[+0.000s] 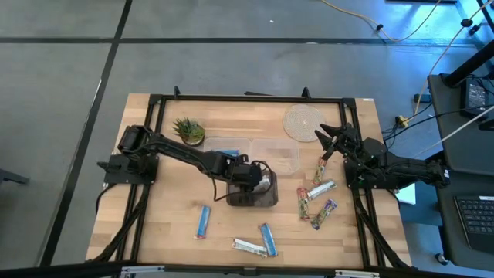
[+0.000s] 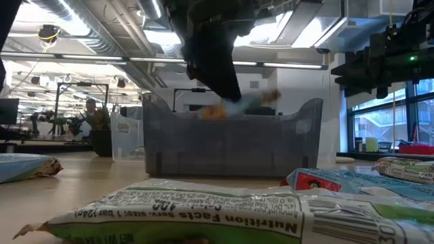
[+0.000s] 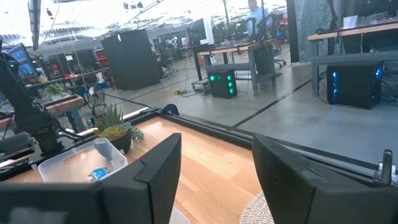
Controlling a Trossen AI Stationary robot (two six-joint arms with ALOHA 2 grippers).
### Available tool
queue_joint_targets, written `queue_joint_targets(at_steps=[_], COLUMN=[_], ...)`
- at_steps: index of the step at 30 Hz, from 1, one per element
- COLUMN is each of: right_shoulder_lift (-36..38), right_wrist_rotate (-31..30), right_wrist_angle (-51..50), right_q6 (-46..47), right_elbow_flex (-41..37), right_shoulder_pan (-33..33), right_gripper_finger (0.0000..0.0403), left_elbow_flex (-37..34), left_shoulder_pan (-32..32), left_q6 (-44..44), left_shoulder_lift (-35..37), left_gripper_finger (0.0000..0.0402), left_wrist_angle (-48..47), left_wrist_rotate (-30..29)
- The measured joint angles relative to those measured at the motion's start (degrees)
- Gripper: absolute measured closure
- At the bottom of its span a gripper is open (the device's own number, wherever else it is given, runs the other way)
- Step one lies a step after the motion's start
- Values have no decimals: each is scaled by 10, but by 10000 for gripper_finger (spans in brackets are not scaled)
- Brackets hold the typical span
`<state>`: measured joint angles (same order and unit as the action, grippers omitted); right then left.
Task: Pick and place Granola Bars by type
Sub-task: Put the yellow granola bar into the black bin, then put the red granola bar into the right transparent bin
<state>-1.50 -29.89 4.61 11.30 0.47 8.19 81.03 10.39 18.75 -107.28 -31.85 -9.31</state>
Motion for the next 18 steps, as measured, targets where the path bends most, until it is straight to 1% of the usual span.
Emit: queue_joint_targets(at_steps=[5,10,14,16,18], right_shoulder_lift=[0,0,0,0,0], right_wrist_rotate=[0,0,0,0,0], right_wrist_angle=[0,0,0,0,0], right_q6=[-13,-13,-13,-12,-12], right_elbow_flex=[0,0,0,0,0], right_shoulder_pan=[0,0,0,0,0], right_gripper_finger=[202,202,202,202,202], left_elbow_flex=[0,0,1,3,3], left_shoulder_pan=[0,0,0,1,6], left_q6=[0,0,8,32,46], left_shoulder_lift=[0,0,5,9,16], left_gripper_finger=[303,282,254,235,214], left_wrist_angle=[-1,-6,-40,-43,-65], left_wrist_rotate=[-13,-12,14,18,18])
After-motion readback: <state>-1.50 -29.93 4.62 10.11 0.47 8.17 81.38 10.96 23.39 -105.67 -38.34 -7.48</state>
